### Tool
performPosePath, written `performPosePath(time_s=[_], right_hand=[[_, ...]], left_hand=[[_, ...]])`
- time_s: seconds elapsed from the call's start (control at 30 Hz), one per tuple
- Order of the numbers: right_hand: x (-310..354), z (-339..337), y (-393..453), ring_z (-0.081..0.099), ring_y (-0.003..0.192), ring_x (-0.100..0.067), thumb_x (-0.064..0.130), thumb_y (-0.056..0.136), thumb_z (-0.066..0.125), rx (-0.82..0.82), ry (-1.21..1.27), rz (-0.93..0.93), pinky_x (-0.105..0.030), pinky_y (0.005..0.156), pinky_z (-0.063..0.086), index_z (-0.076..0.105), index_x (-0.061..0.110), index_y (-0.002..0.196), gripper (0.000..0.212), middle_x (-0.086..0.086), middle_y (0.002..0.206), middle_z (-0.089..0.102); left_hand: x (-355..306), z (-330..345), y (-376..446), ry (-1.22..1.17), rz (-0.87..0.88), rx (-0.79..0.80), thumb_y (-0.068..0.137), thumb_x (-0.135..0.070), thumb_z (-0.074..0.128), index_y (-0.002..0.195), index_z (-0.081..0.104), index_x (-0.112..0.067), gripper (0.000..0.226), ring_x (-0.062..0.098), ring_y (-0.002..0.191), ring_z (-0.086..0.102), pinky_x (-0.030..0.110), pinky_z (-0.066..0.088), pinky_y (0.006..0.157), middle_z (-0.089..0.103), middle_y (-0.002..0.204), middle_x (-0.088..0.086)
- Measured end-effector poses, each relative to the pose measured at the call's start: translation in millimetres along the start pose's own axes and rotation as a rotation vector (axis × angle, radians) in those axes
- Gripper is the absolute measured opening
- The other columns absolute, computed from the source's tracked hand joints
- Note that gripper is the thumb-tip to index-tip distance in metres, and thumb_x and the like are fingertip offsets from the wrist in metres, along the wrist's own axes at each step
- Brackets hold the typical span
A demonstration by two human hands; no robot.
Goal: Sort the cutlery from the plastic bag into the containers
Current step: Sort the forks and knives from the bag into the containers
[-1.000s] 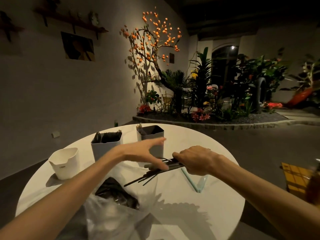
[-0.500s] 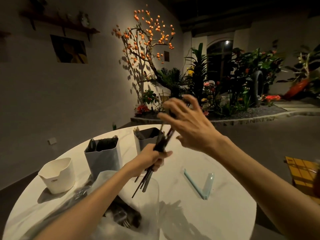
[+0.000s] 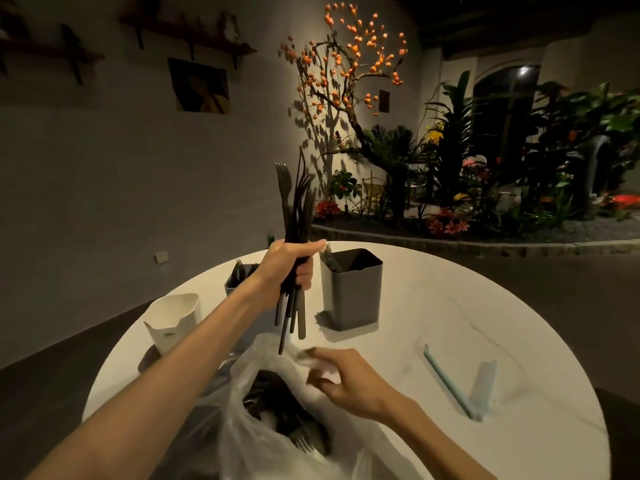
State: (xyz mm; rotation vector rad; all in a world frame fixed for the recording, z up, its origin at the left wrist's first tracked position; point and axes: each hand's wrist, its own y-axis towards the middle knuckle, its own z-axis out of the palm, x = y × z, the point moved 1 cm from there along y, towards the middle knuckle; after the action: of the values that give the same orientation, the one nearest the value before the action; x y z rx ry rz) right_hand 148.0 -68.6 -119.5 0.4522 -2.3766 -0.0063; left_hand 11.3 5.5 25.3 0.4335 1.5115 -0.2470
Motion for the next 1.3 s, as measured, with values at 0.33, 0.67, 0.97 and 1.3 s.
performPosePath(time_s=[0.33, 0.67, 0.97, 1.3], right_hand=[[-60.5, -48.9, -21.2, 0.06, 0.116, -0.01, 0.01, 0.068, 0.042, -0.019, -0.031, 0.278, -0.032, 0.105, 0.045, 0.071, 0.038, 0.078, 0.042, 0.01, 0.118, 0.068], [-26.1, -33.6, 14.1, 0.062, 0.111, 0.003, 0.053, 0.081, 0.076, -0.431, 0.586, 0.127, -0.022, 0.087, 0.058, 0.055, 0.037, 0.133, 0.059, 0.022, 0.122, 0.064], [-58.1, -27.8, 26.6, 0.072, 0.097, -0.015, 0.041, 0.102, 0.054, -0.51, 0.679, 0.237, -0.032, 0.083, 0.061, 0.072, 0.01, 0.105, 0.035, -0.005, 0.098, 0.076], [-61.8, -32.3, 22.2, 0.071, 0.095, -0.005, 0.026, 0.107, 0.045, -0.586, 0.844, 0.233, -0.017, 0.073, 0.056, 0.068, 0.018, 0.109, 0.024, 0.007, 0.097, 0.076]], left_hand=[[64.6, 10.0, -7.1, -0.036, -0.09, 0.057, 0.088, -0.028, 0.075, 0.061, 0.046, -0.02, 0.04, 0.015, 0.046, 0.037, 0.025, 0.037, 0.049, 0.037, 0.055, 0.001], [140.7, 63.3, -4.4, -0.019, -0.081, 0.025, 0.093, -0.009, 0.063, 0.095, 0.067, -0.009, 0.004, 0.022, 0.067, 0.057, 0.029, 0.05, 0.06, 0.062, 0.077, 0.011], [173.5, 54.2, -3.4, -0.125, -0.253, 0.132, 0.092, -0.011, 0.07, 0.103, 0.062, -0.004, 0.015, 0.02, 0.055, 0.057, 0.031, 0.051, 0.055, 0.06, 0.069, 0.01], [174.4, 52.0, -5.9, -0.239, -0.235, 0.188, 0.095, -0.029, 0.066, 0.109, 0.065, -0.001, 0.031, 0.021, 0.061, 0.056, 0.033, 0.051, 0.058, 0.067, 0.089, 0.015]])
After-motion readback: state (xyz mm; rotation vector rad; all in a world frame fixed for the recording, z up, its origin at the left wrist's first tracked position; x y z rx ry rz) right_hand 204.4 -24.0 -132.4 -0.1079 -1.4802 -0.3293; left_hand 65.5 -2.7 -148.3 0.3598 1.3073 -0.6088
